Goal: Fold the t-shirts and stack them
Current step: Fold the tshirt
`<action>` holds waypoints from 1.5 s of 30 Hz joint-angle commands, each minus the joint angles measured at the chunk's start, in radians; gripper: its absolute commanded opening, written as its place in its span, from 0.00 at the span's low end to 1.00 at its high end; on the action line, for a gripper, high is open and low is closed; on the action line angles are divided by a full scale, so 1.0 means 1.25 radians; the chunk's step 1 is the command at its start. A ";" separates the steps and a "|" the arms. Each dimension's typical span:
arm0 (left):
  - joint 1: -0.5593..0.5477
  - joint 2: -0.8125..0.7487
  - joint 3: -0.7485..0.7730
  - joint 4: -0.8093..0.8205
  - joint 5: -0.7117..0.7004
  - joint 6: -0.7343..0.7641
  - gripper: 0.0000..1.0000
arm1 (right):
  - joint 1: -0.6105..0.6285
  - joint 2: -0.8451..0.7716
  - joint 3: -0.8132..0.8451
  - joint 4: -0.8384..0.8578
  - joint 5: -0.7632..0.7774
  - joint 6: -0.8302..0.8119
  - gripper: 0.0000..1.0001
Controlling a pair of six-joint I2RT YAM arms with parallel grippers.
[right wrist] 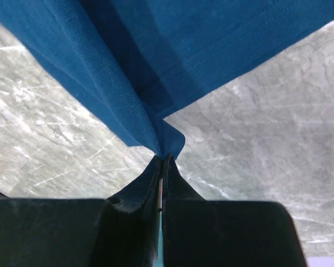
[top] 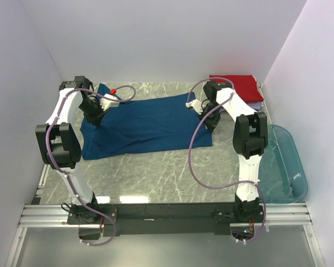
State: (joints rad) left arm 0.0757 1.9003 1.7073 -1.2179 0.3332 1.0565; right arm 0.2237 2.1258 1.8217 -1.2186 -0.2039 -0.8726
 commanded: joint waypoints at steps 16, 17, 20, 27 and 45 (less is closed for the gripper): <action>0.027 0.009 -0.006 0.016 -0.013 0.011 0.00 | -0.004 0.084 0.169 -0.052 0.020 -0.009 0.00; 0.027 0.010 -0.007 0.017 -0.013 0.011 0.00 | -0.002 0.090 0.172 -0.052 0.022 -0.009 0.00; 0.030 0.016 -0.001 0.017 -0.013 0.010 0.00 | 0.001 0.097 0.183 -0.052 0.026 -0.011 0.00; 0.039 0.020 -0.017 0.027 -0.022 0.014 0.00 | 0.012 0.117 0.208 -0.044 0.029 -0.004 0.00; 0.050 0.042 -0.032 0.077 -0.026 -0.008 0.00 | 0.026 0.143 0.236 -0.004 0.054 0.017 0.00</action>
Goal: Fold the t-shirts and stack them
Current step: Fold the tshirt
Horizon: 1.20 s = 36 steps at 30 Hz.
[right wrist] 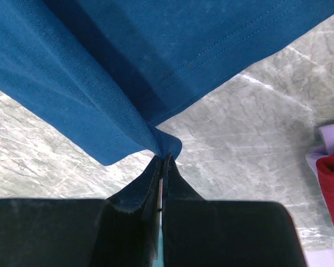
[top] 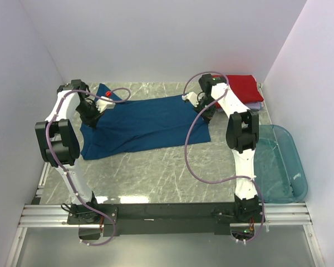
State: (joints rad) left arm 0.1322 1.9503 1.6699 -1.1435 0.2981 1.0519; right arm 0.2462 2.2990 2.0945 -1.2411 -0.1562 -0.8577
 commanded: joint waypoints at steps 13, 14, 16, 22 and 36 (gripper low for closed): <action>-0.004 0.040 0.050 0.045 -0.004 -0.052 0.22 | 0.014 0.005 0.014 0.047 0.024 0.042 0.14; 0.001 0.041 0.057 0.040 0.002 -0.063 0.28 | 0.014 0.005 0.020 0.042 0.029 0.052 0.26; 0.033 0.047 0.089 -0.019 0.047 -0.079 0.43 | -0.005 -0.011 0.029 0.025 0.022 0.077 0.59; 0.165 0.000 0.040 -0.168 0.161 -0.088 0.57 | -0.061 -0.100 -0.033 -0.071 -0.135 0.194 0.70; 0.267 -0.094 -0.262 -0.041 0.229 -0.173 0.69 | -0.111 -0.114 -0.232 0.009 -0.275 0.345 0.68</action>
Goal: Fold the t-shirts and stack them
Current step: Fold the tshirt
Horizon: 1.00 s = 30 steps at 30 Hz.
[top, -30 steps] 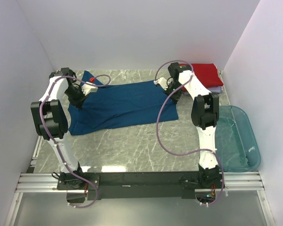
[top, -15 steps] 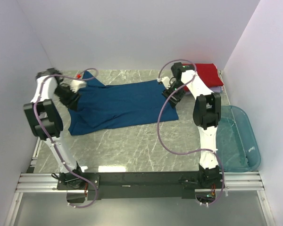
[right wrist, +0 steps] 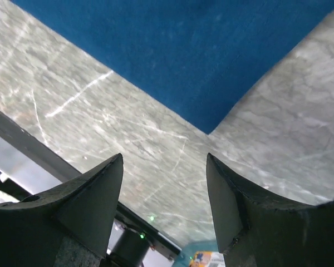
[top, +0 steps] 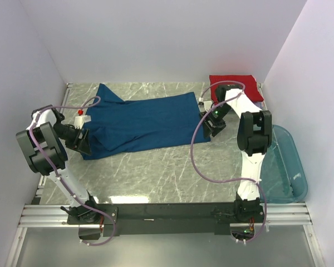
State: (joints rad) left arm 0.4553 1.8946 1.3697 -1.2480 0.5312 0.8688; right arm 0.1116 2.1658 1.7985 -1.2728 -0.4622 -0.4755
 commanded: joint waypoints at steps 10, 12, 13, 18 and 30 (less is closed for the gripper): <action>0.009 -0.049 -0.077 0.110 0.028 -0.041 0.68 | -0.005 0.053 0.007 0.063 -0.017 0.048 0.63; 0.010 -0.037 -0.069 0.114 0.023 -0.043 0.66 | -0.006 0.061 0.006 0.065 -0.017 0.048 0.59; 0.009 -0.031 -0.065 0.114 0.021 -0.043 0.66 | -0.005 0.064 0.004 0.067 -0.016 0.047 0.56; 0.009 -0.001 -0.047 0.110 -0.001 -0.031 0.53 | -0.006 0.071 0.008 0.073 -0.007 0.043 0.40; 0.008 0.034 0.069 0.023 -0.084 -0.067 0.01 | -0.009 0.074 0.029 0.066 0.097 0.023 0.00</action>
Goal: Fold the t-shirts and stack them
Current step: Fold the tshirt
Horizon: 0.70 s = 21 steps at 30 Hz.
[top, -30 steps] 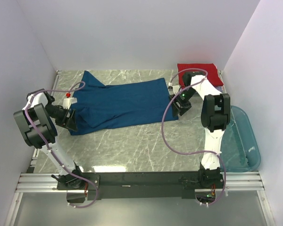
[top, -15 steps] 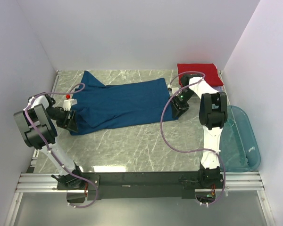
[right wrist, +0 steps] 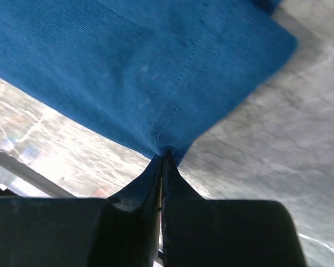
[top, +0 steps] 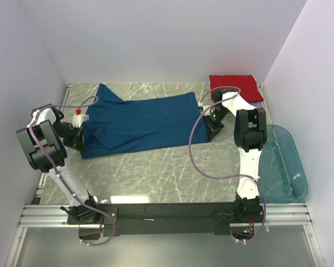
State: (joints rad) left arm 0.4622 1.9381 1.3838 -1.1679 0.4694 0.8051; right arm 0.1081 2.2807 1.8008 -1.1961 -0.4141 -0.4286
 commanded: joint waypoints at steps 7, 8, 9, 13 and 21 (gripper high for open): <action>-0.008 0.011 0.064 -0.046 -0.114 -0.034 0.01 | -0.007 -0.038 0.020 0.003 0.112 -0.036 0.00; -0.009 0.004 0.035 -0.043 -0.131 -0.032 0.01 | -0.004 -0.039 0.011 0.003 0.113 -0.039 0.00; -0.010 0.001 0.017 -0.036 -0.140 -0.032 0.01 | -0.006 -0.046 0.003 0.003 0.116 -0.042 0.00; -0.014 -0.036 -0.072 -0.005 -0.171 -0.023 0.01 | -0.002 -0.077 -0.072 0.006 0.135 -0.062 0.00; -0.014 -0.096 -0.189 0.013 -0.195 0.003 0.01 | -0.002 -0.171 -0.248 0.016 0.163 -0.087 0.00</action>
State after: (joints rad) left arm 0.4435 1.8935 1.1694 -1.1606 0.2771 0.7712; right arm 0.1085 2.1391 1.5539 -1.1725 -0.2871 -0.4976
